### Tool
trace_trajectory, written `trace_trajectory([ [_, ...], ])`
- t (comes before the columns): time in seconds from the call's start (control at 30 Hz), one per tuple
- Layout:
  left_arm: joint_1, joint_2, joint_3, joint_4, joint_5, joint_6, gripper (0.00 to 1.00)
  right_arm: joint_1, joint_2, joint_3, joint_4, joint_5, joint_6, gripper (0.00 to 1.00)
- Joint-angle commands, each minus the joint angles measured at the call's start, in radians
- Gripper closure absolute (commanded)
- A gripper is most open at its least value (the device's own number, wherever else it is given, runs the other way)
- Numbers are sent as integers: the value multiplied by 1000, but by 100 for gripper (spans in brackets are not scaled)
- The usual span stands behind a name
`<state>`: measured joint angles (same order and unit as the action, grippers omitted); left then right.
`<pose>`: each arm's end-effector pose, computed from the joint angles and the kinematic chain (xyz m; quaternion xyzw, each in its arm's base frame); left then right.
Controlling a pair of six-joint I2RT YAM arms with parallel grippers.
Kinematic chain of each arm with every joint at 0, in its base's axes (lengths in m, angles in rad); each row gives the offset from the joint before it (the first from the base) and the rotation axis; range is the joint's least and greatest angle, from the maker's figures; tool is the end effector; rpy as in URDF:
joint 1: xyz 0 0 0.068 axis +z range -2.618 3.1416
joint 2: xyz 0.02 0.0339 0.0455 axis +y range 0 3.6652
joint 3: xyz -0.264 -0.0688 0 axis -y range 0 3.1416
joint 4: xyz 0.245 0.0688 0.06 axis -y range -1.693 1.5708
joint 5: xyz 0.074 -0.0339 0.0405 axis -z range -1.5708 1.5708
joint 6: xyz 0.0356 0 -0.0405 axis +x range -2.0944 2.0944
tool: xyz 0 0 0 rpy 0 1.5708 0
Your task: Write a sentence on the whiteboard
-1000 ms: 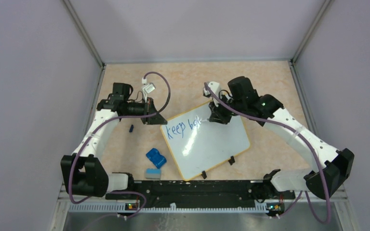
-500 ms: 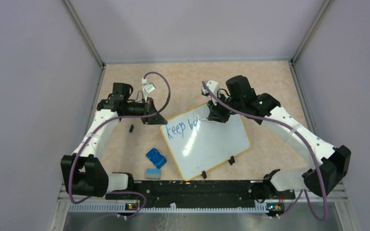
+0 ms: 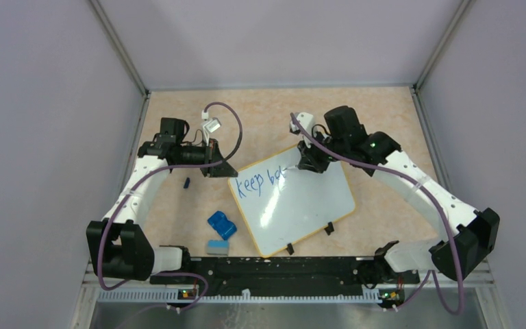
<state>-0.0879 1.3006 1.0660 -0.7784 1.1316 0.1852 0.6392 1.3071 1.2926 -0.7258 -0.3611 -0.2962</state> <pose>0.2452 -0.0540 0.2937 0.2567 0.7839 -0.5035 0.2572 0.2142 0.1749 0.3524 -0.4705 0.7708 0.2296 0.3630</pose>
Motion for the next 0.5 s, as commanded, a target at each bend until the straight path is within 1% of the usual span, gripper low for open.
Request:
trace_trajectory([
  [0.0,-35,10,-8,-33,-33,16,100,-15,-21,31,13,22,-20,100],
  [0.27,-35,3,-14,-31,-36,16,100,-4,-14,5,-4,-28,-14,100],
  [0.47,-35,6,-10,-30,-34,14,100,22,-25,-32,-9,-24,-14,100],
])
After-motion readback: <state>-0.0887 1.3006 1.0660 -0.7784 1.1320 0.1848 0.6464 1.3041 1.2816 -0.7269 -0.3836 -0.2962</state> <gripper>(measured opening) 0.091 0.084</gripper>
